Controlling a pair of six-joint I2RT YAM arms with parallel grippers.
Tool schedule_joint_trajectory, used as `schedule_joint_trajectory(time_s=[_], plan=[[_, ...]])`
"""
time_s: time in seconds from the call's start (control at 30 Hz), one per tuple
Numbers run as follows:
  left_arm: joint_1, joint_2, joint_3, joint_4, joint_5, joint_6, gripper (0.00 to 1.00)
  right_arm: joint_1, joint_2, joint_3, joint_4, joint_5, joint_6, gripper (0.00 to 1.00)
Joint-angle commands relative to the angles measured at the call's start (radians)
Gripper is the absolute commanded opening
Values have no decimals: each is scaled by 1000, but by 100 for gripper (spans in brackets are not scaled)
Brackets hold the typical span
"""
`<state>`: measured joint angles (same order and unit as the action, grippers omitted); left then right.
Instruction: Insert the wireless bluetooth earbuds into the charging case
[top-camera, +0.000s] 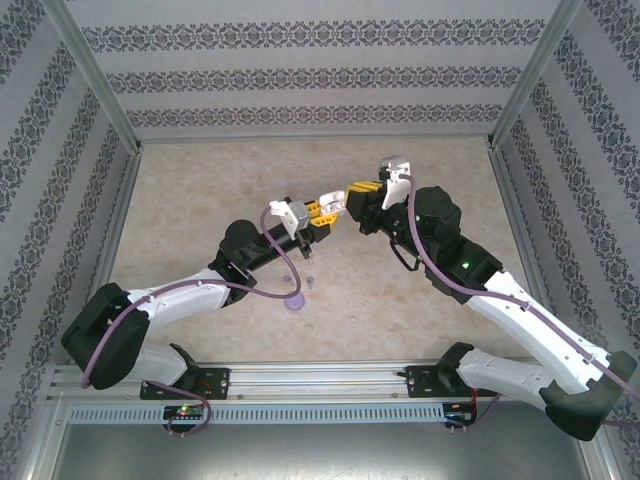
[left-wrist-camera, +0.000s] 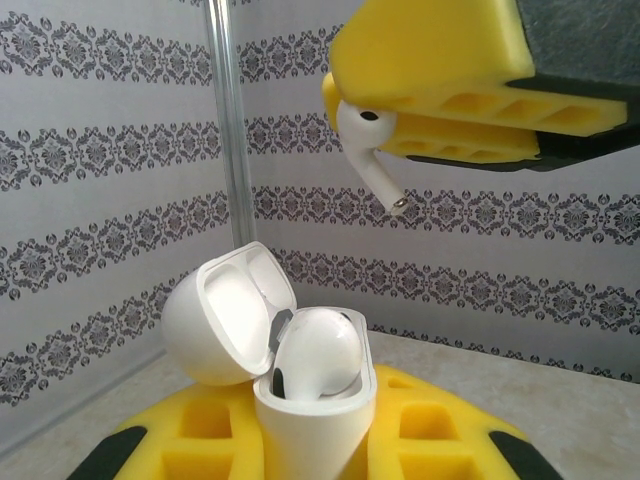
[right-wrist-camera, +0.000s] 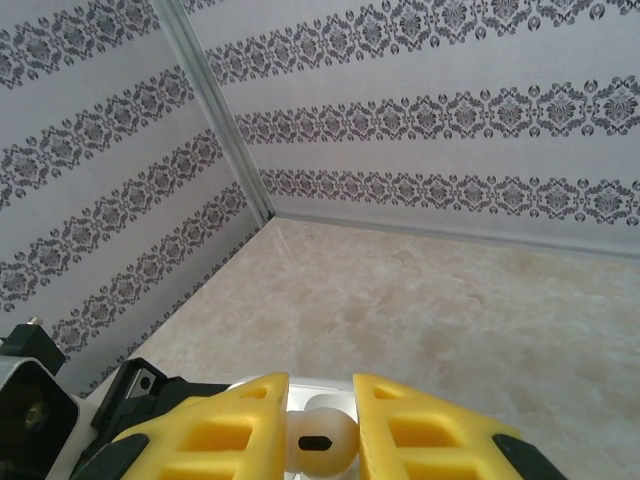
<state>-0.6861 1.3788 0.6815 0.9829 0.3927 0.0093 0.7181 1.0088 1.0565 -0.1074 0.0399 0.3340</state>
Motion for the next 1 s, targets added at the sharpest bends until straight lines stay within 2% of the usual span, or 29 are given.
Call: schedule_joint_trajectory(time_s=[0.0, 0.97], plan=[[5, 3, 31, 73, 25, -26, 0, 9, 5, -18, 59, 3, 0, 22], [2, -7, 25, 90, 29, -35, 0, 8, 68, -50, 90, -6, 22, 21]])
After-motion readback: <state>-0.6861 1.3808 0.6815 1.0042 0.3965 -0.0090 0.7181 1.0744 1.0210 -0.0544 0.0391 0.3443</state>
